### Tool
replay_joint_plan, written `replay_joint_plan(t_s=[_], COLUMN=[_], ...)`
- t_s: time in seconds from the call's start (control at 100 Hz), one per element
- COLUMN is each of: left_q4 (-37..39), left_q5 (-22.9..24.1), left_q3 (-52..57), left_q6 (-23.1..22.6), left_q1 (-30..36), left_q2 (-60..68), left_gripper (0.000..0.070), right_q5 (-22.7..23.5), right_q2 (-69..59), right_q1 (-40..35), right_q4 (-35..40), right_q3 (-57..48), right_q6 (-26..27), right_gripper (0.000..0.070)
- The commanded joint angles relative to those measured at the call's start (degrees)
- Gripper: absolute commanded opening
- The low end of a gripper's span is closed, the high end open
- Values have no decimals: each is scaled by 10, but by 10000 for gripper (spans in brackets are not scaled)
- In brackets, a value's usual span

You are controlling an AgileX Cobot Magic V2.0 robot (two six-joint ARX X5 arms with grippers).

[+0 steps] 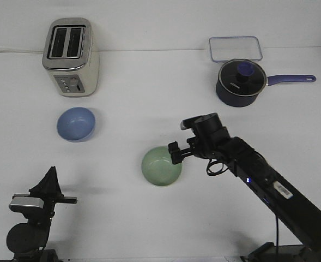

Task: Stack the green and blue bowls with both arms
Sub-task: 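Open the right gripper and retract it toward the robot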

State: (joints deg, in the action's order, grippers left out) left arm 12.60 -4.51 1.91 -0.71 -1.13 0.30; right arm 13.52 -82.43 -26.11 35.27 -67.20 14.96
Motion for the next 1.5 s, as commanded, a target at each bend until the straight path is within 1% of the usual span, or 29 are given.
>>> replay_joint_plan(t_s=[0.0,0.09,0.25,0.36,0.52,0.61,0.8,1.09,1.13,1.18,1.3,1.49], left_q4=[6,6,6,6,6,6,6,6,6,6,6,6], left_q5=[0,0,0,0,0,0,0,0,0,0,0,0], left_q3=[-11,-11,-11,-11,-11,-11,-11,-11,-11,-11,-11,-11], left_q6=[1,1,1,1,1,1,1,1,1,1,1,1], left_q1=[-1,-1,-1,-1,-1,-1,-1,-1,-1,-1,-1,-1], left_q2=[-1,-1,-1,-1,-1,-1,-1,-1,-1,-1,-1,-1], left_gripper=[13,13,13,13,13,13,13,13,13,13,13,13], right_q5=[-1,-12,-67,-76,-85,-95,-95,-95,-94,-88,-91,-94], right_q2=[24,71,148,191,240,265,315,416,429,446,475,485], right_q1=[21,65,148,200,239,242,242,242,242,242,242,242], right_q4=[7,20,46,68,85,72,37,-82,-100,-99,-88,-83], right_q3=[-10,-10,-10,-10,-7,9,77,260,280,287,288,298], right_q6=[-24,-42,-100,-129,-137,-138,-143,-143,-137,-127,-144,-144], right_gripper=[654,653,653,653,653,653,653,653,654,653,653,654])
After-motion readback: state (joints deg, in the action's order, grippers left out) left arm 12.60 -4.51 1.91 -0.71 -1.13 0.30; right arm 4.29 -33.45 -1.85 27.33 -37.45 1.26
